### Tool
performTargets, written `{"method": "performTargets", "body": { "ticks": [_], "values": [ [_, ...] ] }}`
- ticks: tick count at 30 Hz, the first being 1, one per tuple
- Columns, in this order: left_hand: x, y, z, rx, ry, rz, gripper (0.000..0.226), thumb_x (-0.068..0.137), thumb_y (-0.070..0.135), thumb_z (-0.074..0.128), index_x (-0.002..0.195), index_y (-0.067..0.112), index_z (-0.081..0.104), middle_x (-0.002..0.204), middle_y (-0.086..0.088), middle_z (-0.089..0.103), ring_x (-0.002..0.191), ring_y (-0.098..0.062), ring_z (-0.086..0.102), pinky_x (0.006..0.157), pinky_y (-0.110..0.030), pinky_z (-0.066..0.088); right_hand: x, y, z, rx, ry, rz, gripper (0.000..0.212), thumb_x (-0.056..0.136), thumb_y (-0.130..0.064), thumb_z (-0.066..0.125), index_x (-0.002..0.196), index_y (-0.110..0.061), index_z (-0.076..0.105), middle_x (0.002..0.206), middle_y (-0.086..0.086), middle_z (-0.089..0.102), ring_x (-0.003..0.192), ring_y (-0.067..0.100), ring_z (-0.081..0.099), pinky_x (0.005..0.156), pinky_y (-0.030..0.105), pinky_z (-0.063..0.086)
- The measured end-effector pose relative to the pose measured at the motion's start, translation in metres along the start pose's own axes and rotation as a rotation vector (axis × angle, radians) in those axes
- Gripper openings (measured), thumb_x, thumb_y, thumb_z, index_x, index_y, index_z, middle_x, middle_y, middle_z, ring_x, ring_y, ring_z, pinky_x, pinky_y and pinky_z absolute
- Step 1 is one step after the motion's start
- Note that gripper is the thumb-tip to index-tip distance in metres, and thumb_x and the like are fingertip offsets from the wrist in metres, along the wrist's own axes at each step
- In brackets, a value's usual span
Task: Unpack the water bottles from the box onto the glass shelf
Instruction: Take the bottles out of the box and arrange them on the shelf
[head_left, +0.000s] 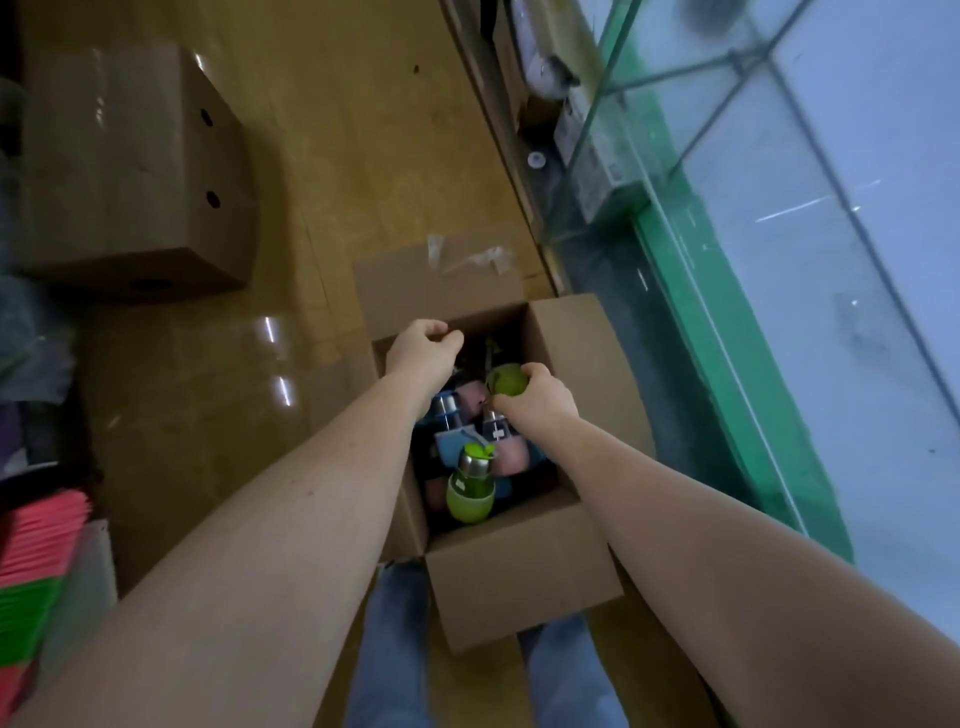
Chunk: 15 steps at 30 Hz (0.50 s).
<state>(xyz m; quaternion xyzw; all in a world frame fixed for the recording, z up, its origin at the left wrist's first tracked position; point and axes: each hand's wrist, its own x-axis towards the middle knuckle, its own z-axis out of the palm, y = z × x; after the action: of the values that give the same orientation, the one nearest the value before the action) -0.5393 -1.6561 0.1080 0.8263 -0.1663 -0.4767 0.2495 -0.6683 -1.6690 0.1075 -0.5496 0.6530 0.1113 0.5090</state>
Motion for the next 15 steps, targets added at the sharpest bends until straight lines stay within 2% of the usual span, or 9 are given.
{"method": "performTargets", "body": {
  "ticks": [3, 5, 7, 15],
  "values": [
    [0.021, -0.035, 0.023, 0.049, -0.047, -0.041, 0.031, 0.093, 0.026, 0.054, 0.123, 0.019, 0.055, 0.111, -0.002, 0.055, 0.083, -0.014, 0.051, 0.072, -0.024, 0.039, 0.028, 0.034, 0.024, -0.038, -0.059, 0.088, 0.064, 0.087, -0.022, 0.062, 0.142, -0.011, 0.032, 0.138, 0.013, 0.044, 0.121, 0.028, 0.049, 0.094, 0.031, 0.043],
    [0.035, -0.065, 0.041, 0.077, -0.084, -0.071, 0.033, 0.092, 0.024, 0.056, 0.124, 0.016, 0.055, 0.11, -0.003, 0.056, 0.089, -0.017, 0.055, 0.077, -0.025, 0.044, 0.046, 0.058, 0.046, -0.05, -0.114, 0.146, 0.064, 0.087, -0.019, 0.062, 0.143, -0.011, 0.031, 0.14, 0.013, 0.043, 0.121, 0.028, 0.049, 0.091, 0.03, 0.043],
    [0.047, -0.095, 0.06, 0.108, -0.121, -0.118, 0.035, 0.091, 0.023, 0.058, 0.125, 0.015, 0.054, 0.119, -0.007, 0.058, 0.104, -0.022, 0.056, 0.088, -0.029, 0.043, 0.063, 0.08, 0.069, -0.071, -0.16, 0.184, 0.062, 0.09, -0.022, 0.059, 0.144, -0.011, 0.031, 0.142, 0.012, 0.04, 0.126, 0.029, 0.045, 0.096, 0.031, 0.04],
    [0.101, -0.176, 0.118, 0.168, -0.195, -0.223, 0.039, 0.089, 0.027, 0.061, 0.126, 0.019, 0.052, 0.127, -0.007, 0.054, 0.111, -0.023, 0.056, 0.086, -0.027, 0.043, 0.13, 0.139, 0.14, -0.038, -0.23, 0.255, 0.068, 0.087, -0.014, 0.064, 0.145, -0.011, 0.028, 0.142, 0.015, 0.041, 0.128, 0.029, 0.045, 0.106, 0.036, 0.039]
  ]
}}
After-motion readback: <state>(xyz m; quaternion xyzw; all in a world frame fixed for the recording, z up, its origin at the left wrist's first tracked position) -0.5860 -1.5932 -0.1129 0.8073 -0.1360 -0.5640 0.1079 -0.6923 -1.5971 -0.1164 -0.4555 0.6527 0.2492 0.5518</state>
